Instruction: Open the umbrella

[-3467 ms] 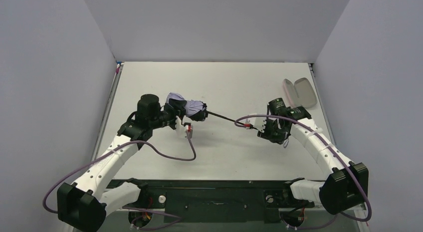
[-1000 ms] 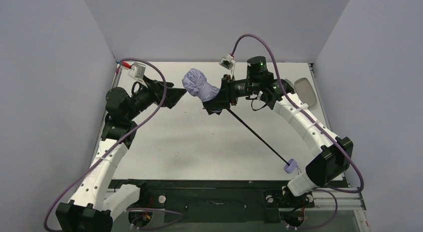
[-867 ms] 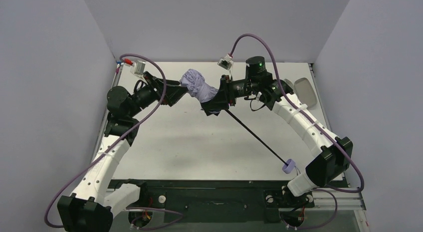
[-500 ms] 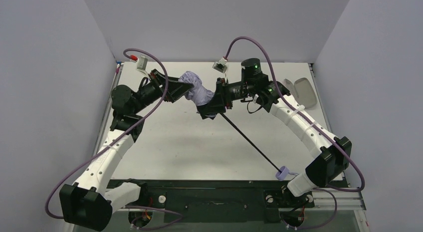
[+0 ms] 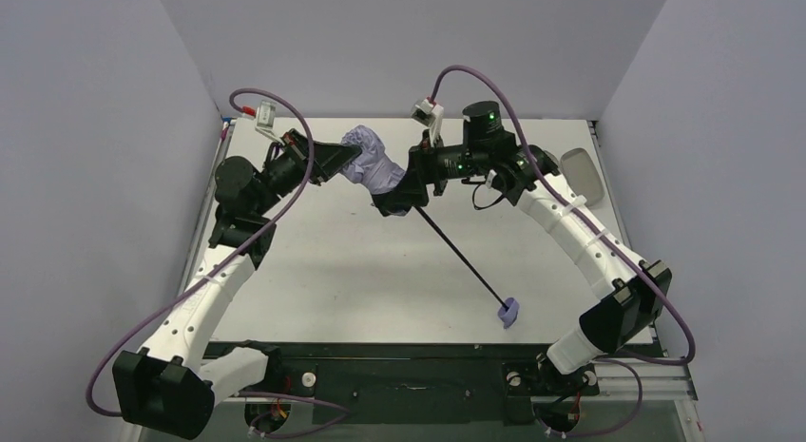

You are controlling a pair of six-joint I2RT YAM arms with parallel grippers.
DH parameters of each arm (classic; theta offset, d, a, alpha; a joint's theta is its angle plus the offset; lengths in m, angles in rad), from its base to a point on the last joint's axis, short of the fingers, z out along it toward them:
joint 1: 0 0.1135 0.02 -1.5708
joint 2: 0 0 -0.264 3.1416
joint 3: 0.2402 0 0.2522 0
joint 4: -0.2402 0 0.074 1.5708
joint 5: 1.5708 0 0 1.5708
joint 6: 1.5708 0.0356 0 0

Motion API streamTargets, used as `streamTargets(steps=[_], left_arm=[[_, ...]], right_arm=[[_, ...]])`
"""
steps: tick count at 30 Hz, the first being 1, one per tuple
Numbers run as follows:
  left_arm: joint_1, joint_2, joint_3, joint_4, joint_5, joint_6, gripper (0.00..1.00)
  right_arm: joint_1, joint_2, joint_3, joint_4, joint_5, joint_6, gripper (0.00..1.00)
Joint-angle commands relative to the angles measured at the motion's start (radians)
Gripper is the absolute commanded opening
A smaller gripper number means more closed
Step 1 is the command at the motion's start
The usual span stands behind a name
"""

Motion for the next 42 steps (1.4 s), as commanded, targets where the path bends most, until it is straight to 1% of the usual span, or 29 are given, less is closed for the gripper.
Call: streamTargets(steps=[1,2,3,4,5,7,10,13,15,19,24,29,32,34,36,37,38,39,40,41,42], left_arm=[[0.025,-0.025,0.090,-0.192,-0.192,0.004,0.00],[0.026,-0.021,0.110,-0.228,-0.226,-0.017,0.00],[0.029,-0.017,0.122,-0.295,-0.290,-0.032,0.00],[0.029,-0.005,0.147,-0.330,-0.318,-0.074,0.00],[0.028,0.004,0.162,-0.387,-0.359,-0.094,0.00],[0.026,0.026,0.200,-0.454,-0.399,-0.148,0.00],[0.022,0.053,0.248,-0.523,-0.451,-0.187,0.00],[0.022,0.067,0.268,-0.579,-0.476,-0.221,0.00],[0.022,0.072,0.274,-0.590,-0.484,-0.237,0.00],[0.025,0.079,0.269,-0.592,-0.469,-0.292,0.00],[0.028,0.076,0.279,-0.623,-0.445,-0.316,0.00],[0.027,0.074,0.261,-0.619,-0.421,-0.344,0.00],[0.027,0.071,0.250,-0.631,-0.419,-0.357,0.00],[0.029,0.069,0.247,-0.632,-0.416,-0.365,0.00],[0.030,0.069,0.244,-0.629,-0.412,-0.369,0.00],[0.031,0.070,0.244,-0.627,-0.409,-0.368,0.00],[0.033,0.071,0.239,-0.628,-0.408,-0.369,0.00],[0.038,0.071,0.236,-0.628,-0.403,-0.370,0.00],[0.041,0.072,0.230,-0.627,-0.400,-0.372,0.00],[0.047,0.072,0.228,-0.625,-0.397,-0.372,0.00],[0.050,0.073,0.226,-0.622,-0.396,-0.364,0.09]], right_arm=[[-0.011,-0.034,0.124,-0.069,0.367,-0.184,0.75],[0.005,-0.053,0.130,-0.075,0.431,-0.220,0.78],[0.018,-0.063,0.128,-0.073,0.566,-0.276,0.81],[0.046,-0.082,0.122,-0.066,0.622,-0.309,0.81],[0.060,-0.090,0.117,-0.061,0.708,-0.368,0.82],[0.111,-0.113,0.101,-0.042,0.825,-0.441,0.83],[0.199,-0.141,0.063,-0.009,0.893,-0.529,0.84],[0.298,-0.141,0.034,0.018,1.045,-0.633,0.87],[0.376,-0.126,0.028,0.029,1.099,-0.662,0.89],[0.441,-0.075,0.021,0.069,1.186,-0.706,0.90],[0.450,-0.004,0.008,0.129,1.243,-0.755,0.91],[0.441,0.064,-0.040,0.230,1.311,-0.826,0.91],[0.421,0.093,-0.045,0.241,1.330,-0.845,0.91],[0.404,0.103,-0.051,0.245,1.334,-0.849,0.87],[0.386,0.104,-0.059,0.245,1.329,-0.845,0.73],[0.380,0.102,-0.062,0.245,1.317,-0.840,0.61],[0.368,0.095,-0.064,0.239,1.309,-0.837,0.55],[0.361,0.091,-0.066,0.235,1.282,-0.827,0.44],[0.344,0.080,-0.062,0.213,1.258,-0.819,0.38],[0.334,0.077,-0.058,0.197,1.208,-0.801,0.23],[0.313,0.068,-0.047,0.169,1.182,-0.788,0.16]])
